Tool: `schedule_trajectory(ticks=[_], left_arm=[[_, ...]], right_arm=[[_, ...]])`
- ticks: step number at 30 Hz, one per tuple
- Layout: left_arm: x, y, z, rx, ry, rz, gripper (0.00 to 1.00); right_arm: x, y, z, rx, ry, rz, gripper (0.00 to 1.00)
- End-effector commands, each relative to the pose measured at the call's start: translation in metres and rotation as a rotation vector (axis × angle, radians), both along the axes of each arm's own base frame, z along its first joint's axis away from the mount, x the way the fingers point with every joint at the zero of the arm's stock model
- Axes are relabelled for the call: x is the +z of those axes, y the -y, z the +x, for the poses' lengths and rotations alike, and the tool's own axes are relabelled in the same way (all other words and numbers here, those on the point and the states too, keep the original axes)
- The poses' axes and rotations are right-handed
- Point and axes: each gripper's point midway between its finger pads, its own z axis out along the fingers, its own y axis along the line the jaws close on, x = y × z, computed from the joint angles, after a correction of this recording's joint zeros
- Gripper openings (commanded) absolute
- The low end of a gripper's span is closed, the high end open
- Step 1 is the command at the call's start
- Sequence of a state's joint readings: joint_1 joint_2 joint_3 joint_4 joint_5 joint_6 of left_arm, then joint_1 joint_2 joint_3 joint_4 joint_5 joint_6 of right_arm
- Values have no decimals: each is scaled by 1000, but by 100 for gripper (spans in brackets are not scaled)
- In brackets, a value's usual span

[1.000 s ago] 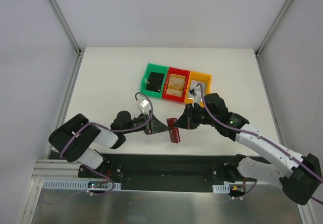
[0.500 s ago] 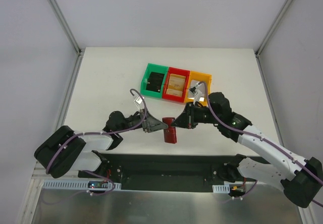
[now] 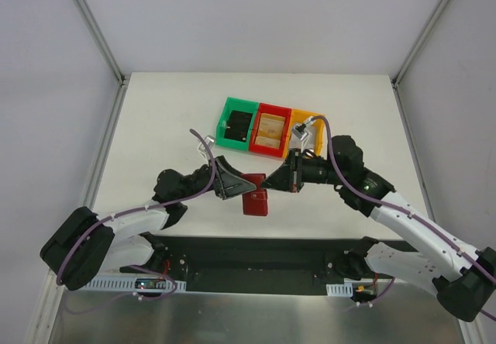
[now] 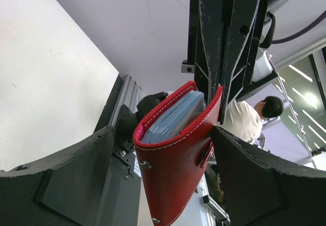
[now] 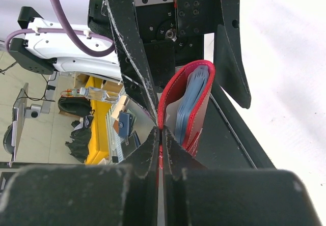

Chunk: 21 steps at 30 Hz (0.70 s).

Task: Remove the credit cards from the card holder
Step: Pick up the card holder from the center of the board.

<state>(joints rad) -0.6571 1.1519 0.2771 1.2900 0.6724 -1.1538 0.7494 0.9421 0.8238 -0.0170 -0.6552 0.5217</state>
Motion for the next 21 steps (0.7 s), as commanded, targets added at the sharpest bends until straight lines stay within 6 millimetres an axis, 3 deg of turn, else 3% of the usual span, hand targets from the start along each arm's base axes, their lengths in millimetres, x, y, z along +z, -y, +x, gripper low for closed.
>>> schedule_trajectory(ticks=[1,15,21], left_arm=[[85,-20,-27,-9,349,-270,75],[90,-27,-35,-13,359,-287,41],[91,-29,-37,-10,361,-288,32]], right_arm=[[38,1,-6,26,74,99,0],[25,4,-3,1,69,80,0],[20,5,0,-8,58,70,1]])
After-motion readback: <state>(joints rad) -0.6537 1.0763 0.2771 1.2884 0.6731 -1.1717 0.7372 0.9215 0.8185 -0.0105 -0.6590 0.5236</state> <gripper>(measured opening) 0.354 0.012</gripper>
